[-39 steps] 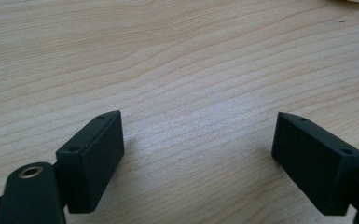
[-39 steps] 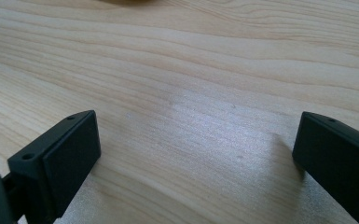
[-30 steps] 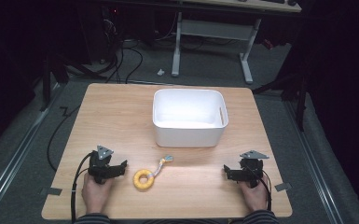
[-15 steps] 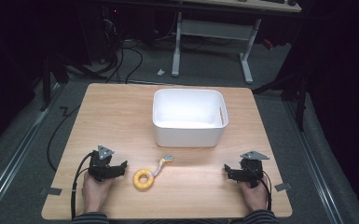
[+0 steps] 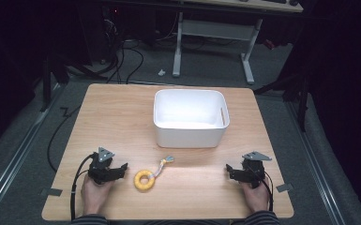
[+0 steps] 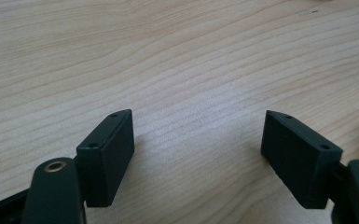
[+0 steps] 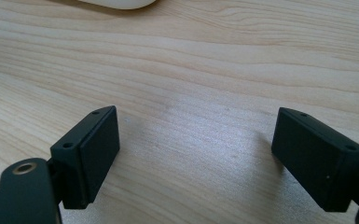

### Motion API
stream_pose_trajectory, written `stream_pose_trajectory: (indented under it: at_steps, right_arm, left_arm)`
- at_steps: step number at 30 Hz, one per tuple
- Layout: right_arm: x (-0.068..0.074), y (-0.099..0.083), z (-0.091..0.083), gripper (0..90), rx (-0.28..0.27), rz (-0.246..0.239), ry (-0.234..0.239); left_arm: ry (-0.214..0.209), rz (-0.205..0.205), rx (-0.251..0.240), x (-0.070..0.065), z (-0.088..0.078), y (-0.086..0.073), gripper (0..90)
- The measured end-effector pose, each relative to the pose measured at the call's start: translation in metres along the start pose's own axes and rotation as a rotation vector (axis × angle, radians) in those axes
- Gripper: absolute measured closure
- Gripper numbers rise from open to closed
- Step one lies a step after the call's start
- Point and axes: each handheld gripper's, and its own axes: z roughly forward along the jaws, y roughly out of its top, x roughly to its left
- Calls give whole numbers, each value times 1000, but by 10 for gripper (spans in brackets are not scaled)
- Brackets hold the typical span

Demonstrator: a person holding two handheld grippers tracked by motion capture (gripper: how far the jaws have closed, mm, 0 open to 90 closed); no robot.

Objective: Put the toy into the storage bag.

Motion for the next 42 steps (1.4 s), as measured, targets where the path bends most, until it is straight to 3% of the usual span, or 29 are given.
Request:
stream_pose_trajectory:
  at_steps: [9,12,19,23,31,37,42]
  right_arm:
    - [0,0,0,158,-2,-1,1]
    - [0,0,0,158,-2,-3,1]
    - [0,0,0,160,-2,-2,0]
    - [0,0,0,161,-2,-2,-1]
    - [0,0,0,161,-3,-4,0]
    - [1,0,0,165,-3,-3,-2]
    - [0,0,0,165,-3,-4,-1]
  left_arm:
    - [-56,-40,15,7,-14,-2,259]
    - [-71,-26,15,6,-19,0,255]
    - [-102,-35,-1,2,-34,5,199]
    - [-95,-9,-14,-4,-43,8,167]
    - [-124,52,9,-23,-48,14,196]
    - [-170,66,43,-35,-44,19,199]
    - [-172,83,64,-43,-39,21,254]
